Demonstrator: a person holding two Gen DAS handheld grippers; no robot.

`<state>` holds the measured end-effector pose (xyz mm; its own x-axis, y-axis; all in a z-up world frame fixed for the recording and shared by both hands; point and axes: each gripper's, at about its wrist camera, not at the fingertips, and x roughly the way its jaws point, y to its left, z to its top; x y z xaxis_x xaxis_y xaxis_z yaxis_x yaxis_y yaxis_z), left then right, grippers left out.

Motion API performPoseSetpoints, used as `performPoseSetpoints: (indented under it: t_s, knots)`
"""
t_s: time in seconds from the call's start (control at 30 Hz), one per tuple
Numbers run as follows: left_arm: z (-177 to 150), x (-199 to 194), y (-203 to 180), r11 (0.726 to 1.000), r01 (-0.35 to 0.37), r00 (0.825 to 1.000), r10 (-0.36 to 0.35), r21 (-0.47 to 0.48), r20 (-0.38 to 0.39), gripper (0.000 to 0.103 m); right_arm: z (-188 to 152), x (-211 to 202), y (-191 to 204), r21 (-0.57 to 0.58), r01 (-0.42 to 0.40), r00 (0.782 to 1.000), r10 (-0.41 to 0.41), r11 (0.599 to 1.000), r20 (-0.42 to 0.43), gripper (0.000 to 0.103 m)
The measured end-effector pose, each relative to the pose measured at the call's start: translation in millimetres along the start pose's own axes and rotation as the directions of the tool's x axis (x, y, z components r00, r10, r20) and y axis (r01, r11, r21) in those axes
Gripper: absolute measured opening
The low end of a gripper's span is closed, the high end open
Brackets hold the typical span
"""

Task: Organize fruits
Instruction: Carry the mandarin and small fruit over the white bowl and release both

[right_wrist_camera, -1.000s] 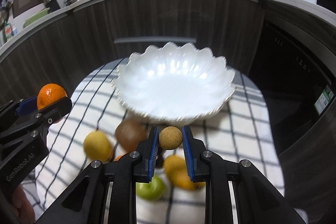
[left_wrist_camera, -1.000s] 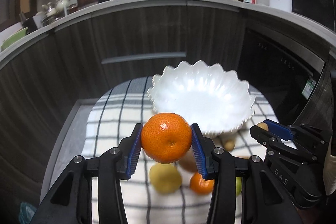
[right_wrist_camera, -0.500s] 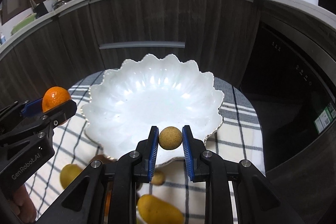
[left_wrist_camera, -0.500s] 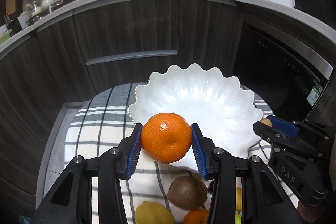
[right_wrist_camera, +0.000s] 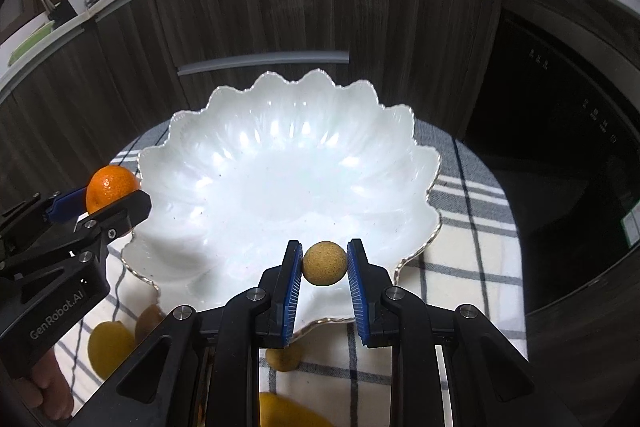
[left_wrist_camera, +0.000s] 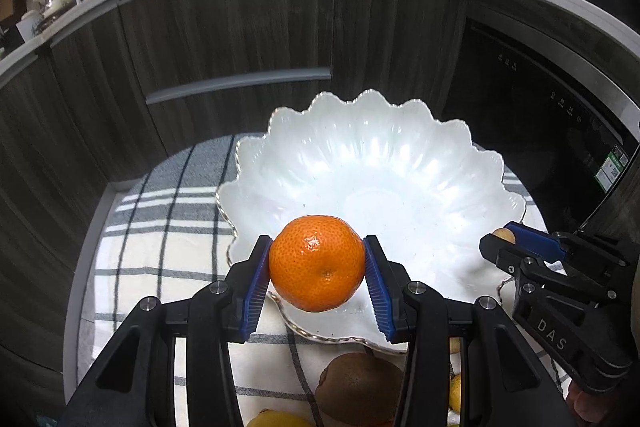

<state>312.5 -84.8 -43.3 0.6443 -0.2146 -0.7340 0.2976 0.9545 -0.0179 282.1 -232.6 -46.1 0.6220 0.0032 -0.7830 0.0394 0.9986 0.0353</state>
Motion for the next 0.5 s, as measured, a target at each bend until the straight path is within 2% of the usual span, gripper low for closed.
performPoseSetpoints:
  t_s: [0.17,0.23,0.27,0.3,0.33,0.37,0.4,0.43,0.5]
  knots:
    - [-2.3,9.2,0.5,1.000,0.007,1.000,-0.008,-0.015,-0.029,0.048,-3.6,10.1,-0.4,0.011,-0.009,1.000,0.010,1.000,-0.029,0.024]
    - [-2.3,5.4,0.1,1.000,-0.010,1.000,0.010,-0.013,-0.011,0.071,-4.3,11.5,-1.7,0.020,-0.013,0.999,0.013,1.000,-0.035,0.025]
    - [-2.2,2.8,0.2,1.000,-0.021,1.000,0.021,-0.014,0.001,0.076,-4.2,11.4,-2.0,0.022,-0.012,0.999,0.013,1.000,-0.035,0.025]
    - [-1.7,-0.3,0.8,0.999,-0.036,0.999,0.036,-0.014,0.014,0.082,-3.5,11.5,-2.0,0.020,-0.004,0.999,0.005,1.000,-0.034,0.031]
    - [-1.2,-2.1,1.2,0.999,-0.045,0.999,0.045,-0.013,0.019,0.085,-3.1,10.4,-1.9,0.016,0.007,0.999,-0.007,1.000,-0.031,0.043]
    - [-0.9,-3.6,1.6,0.998,-0.055,0.998,0.055,-0.011,0.020,0.085,-2.8,8.4,-2.0,0.015,0.019,1.000,-0.019,1.000,-0.023,0.051]
    - [-0.1,-4.3,2.7,0.998,-0.061,0.998,0.061,-0.011,0.018,0.085,-2.2,6.4,-2.1,0.016,0.032,0.999,-0.032,0.999,-0.014,0.064]
    - [-0.3,-5.4,3.6,0.998,-0.069,0.997,0.069,-0.011,0.018,0.086,-1.9,3.5,-2.2,0.018,0.047,0.999,-0.047,0.999,-0.001,0.071]
    - [-1.3,-8.4,6.2,0.996,-0.088,0.996,0.088,-0.014,0.019,0.090,-0.9,-1.2,-2.5,0.019,0.069,0.997,-0.069,0.997,0.016,0.074]
